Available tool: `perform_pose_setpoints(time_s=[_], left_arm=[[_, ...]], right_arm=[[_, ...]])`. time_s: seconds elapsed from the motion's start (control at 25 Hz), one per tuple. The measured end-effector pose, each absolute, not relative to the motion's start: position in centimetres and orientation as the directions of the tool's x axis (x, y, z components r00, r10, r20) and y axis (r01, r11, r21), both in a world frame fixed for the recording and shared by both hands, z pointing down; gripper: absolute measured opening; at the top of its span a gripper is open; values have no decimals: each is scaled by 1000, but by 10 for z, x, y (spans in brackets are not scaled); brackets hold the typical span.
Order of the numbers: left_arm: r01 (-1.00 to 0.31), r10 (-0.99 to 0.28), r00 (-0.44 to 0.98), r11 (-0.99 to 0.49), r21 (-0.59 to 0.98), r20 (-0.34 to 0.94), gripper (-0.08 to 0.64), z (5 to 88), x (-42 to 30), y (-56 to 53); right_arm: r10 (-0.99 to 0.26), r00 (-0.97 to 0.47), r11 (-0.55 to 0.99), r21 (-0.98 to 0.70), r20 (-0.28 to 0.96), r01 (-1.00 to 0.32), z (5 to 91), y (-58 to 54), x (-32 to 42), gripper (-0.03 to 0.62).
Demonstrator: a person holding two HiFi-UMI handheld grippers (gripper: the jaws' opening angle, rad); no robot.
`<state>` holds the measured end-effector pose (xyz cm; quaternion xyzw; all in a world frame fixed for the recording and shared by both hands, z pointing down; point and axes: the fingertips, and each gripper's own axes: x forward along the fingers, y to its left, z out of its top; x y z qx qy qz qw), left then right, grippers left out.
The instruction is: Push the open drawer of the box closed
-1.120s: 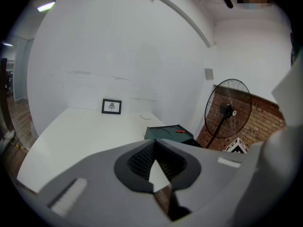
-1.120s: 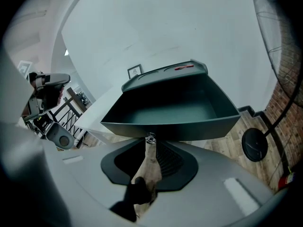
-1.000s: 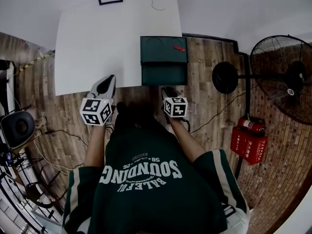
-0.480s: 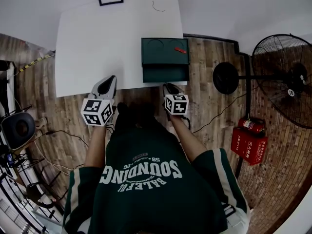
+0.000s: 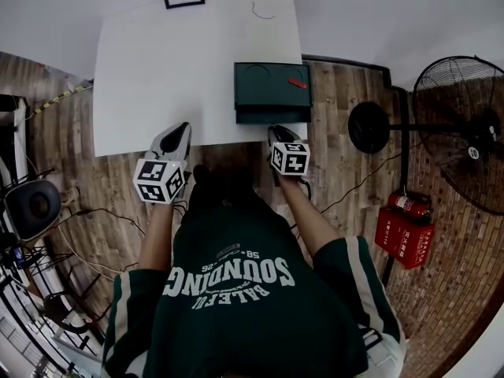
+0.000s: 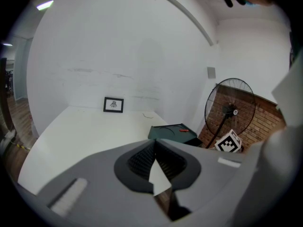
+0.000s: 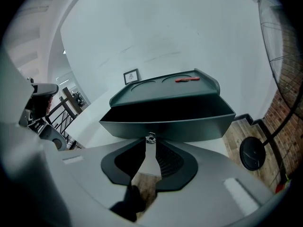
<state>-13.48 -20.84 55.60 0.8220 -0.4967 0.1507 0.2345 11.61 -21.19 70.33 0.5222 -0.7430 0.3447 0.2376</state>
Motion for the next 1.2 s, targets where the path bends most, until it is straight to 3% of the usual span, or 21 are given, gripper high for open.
perform_pose_setpoints(time_s=[1.2], left_arm=[[-902, -756, 432, -362, 236, 492, 52, 559, -157, -197]], right_arm=[[-633, -334, 218, -253, 698, -942, 703, -250, 109, 69]])
